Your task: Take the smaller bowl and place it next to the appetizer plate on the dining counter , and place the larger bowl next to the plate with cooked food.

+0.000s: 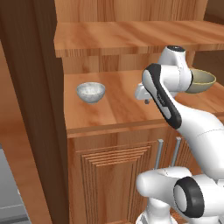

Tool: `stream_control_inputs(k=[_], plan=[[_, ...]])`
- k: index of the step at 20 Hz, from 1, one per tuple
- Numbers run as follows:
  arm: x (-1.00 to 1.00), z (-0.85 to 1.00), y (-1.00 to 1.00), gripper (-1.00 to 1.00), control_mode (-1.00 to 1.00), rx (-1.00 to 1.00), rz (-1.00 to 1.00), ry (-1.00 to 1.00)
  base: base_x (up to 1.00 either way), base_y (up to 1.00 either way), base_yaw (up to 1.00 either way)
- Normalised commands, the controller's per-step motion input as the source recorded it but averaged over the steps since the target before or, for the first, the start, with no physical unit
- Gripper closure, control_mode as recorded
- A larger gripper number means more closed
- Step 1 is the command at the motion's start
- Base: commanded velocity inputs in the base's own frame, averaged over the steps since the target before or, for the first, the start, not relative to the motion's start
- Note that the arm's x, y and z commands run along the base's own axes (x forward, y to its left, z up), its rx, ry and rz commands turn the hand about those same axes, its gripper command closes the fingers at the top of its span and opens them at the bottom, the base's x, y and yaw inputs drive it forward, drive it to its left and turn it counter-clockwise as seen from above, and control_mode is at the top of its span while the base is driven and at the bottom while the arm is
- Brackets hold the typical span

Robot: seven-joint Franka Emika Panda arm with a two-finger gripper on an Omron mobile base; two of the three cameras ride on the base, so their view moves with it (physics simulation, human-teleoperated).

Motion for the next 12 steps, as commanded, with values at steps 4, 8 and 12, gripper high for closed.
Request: stream_control_inputs(k=[4, 8, 12], plan=[[0.00, -0.01, 0.05, -1.00, -1.00, 0.02, 0.00, -0.17, 0.00, 0.00, 0.00], [0.15, 0.00, 0.14, -1.00, -1.00, 0.18, 0.00, -0.35, 0.00, 0.00, 0.00], [0.46, 0.00, 0.29, -1.00, -1.00, 0.34, 0.00, -0.33, 0.00, 0.00, 0.00]])
